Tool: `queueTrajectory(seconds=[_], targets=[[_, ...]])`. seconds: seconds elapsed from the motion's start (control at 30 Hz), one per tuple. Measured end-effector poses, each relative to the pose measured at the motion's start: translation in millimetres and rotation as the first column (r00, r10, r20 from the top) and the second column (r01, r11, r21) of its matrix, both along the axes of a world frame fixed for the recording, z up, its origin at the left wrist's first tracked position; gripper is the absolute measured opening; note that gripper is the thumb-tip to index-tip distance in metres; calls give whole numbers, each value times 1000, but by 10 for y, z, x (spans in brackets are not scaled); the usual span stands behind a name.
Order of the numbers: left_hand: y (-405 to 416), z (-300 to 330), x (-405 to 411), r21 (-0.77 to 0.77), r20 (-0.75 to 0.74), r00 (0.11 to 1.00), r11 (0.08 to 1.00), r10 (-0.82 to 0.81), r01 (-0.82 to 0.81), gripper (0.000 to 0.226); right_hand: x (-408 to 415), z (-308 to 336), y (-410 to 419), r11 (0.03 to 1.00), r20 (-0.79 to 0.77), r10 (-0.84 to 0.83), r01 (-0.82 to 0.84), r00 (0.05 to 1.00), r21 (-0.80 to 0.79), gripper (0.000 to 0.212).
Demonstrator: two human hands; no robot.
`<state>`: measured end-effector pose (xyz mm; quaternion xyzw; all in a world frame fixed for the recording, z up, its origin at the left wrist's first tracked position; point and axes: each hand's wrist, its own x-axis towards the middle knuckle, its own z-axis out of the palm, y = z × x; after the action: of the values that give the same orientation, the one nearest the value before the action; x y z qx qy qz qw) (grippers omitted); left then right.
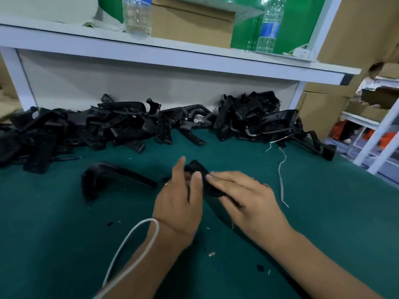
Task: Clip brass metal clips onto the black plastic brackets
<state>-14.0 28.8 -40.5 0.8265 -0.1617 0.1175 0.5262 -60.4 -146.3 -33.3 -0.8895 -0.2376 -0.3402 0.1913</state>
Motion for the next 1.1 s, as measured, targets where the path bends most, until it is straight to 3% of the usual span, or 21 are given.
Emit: queueTrajectory(seconds=[0.07, 0.13, 0.23, 0.3, 0.37, 0.47, 0.6, 0.77, 1.0, 1.1], targets=[[25, -11, 53, -140, -91, 996, 990, -13, 0, 80, 30, 9, 15, 997, -122, 82, -81, 989, 13, 35], [36, -32, 83, -145, -94, 995, 989, -33, 19, 76, 37, 6, -7, 991, -236, 133, -137, 963, -2, 30], [32, -45, 51, 25, 85, 996, 1000, 5, -7, 72, 45, 65, -212, 988, -217, 84, -54, 973, 144, 26], [30, -42, 16, 165, 219, 975, 984, 24, -61, 70, 74, 126, -468, 951, -172, -114, 157, 979, 266, 22], [26, -57, 3, 353, 334, 942, 929, -14, -111, 69, 83, 152, -723, 897, -237, -268, 332, 934, 291, 19], [16, -43, 17, 572, 255, 967, 808, -9, -143, 67, 81, 113, -853, 921, -384, -261, 348, 886, 176, 13], [26, -97, 44, 589, 209, 977, 793, 38, -157, 61, 111, 58, -678, 978, -465, -171, 208, 869, 29, 13], [-27, -149, 67, 538, 280, 958, 818, 52, -202, 25, 117, 47, -593, 975, -509, -185, 222, 841, 13, 12], [-16, -165, 83, 554, 263, 962, 806, 66, -207, 21, 104, 19, -466, 969, -562, -201, 246, 802, 4, 13], [-8, -157, 87, 559, 232, 970, 806, 73, -195, 28, 82, 29, -488, 968, -567, -95, 210, 818, 141, 15]])
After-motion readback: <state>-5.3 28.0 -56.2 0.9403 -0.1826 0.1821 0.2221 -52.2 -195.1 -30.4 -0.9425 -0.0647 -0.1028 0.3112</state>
